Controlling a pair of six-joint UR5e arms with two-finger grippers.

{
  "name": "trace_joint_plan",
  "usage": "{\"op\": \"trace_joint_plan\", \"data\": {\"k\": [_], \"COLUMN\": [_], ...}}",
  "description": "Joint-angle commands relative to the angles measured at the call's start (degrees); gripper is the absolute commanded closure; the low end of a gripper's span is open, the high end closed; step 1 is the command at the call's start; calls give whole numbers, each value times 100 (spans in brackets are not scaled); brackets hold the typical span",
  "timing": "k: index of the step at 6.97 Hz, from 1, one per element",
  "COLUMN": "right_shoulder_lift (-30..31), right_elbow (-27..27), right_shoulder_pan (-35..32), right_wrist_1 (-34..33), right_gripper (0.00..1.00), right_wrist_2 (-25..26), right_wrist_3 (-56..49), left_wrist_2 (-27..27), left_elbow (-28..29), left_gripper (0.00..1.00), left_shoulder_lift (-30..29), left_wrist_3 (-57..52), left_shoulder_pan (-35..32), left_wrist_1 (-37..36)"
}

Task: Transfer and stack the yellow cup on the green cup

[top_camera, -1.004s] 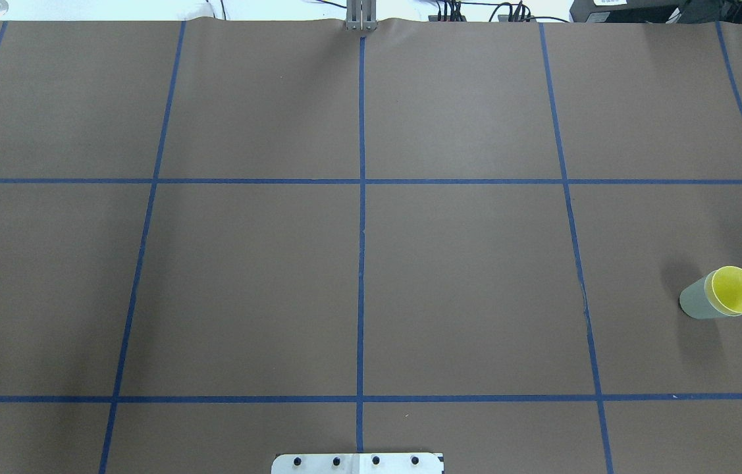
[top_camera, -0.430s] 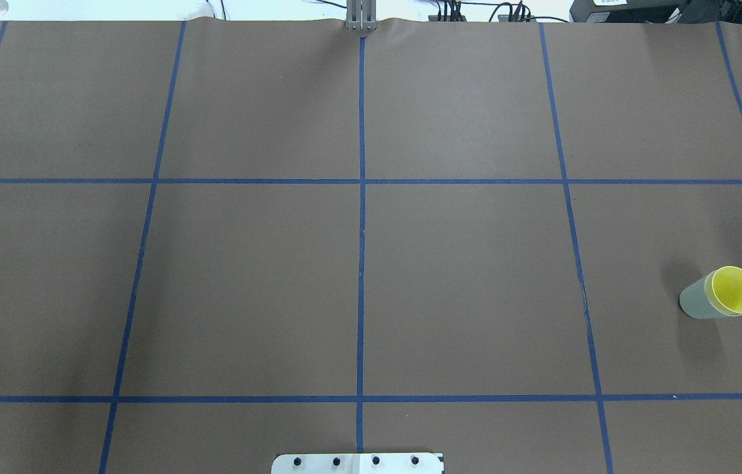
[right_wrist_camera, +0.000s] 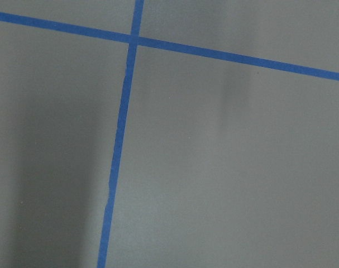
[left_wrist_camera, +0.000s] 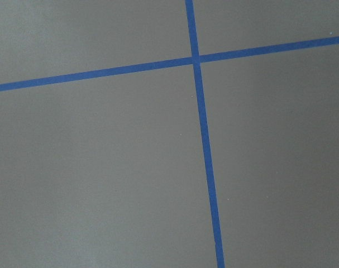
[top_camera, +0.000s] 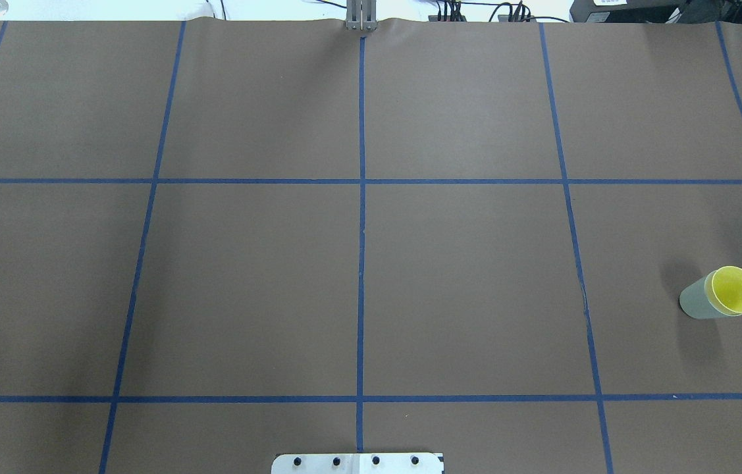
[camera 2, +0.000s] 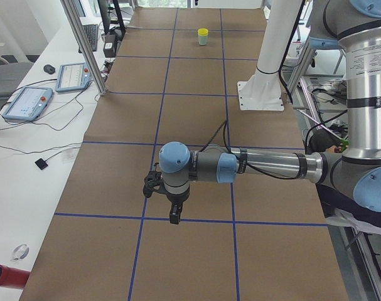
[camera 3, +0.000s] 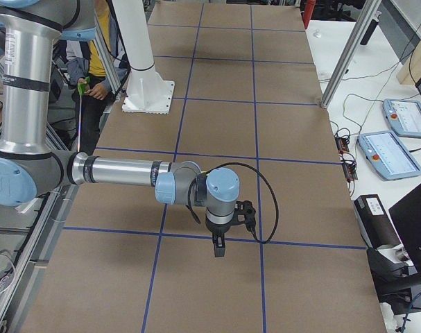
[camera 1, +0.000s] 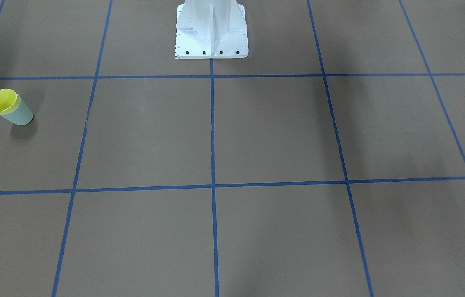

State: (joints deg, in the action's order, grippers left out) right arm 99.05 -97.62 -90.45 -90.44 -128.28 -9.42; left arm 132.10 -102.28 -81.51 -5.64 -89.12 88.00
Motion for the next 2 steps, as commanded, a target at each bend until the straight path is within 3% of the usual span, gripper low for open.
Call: {"op": "trace_joint_plan", "data": {"k": [1, 2], "right_shoulder_lift": [0, 44], "right_elbow": [6, 6], "right_shoulder_pan": [2, 2], "right_wrist_1": [0, 9], "right_gripper": [0, 0], "right_wrist_2": [-4, -4], "right_wrist_3": [-7, -25], "left_wrist_2": [0, 0], "left_elbow": [-11, -20], "left_gripper": [0, 0], "left_shoulder_lift": [-5, -5], "left_wrist_3": [1, 1], "left_shoulder_pan": [0, 0], "left_wrist_1": [-2, -2]}}
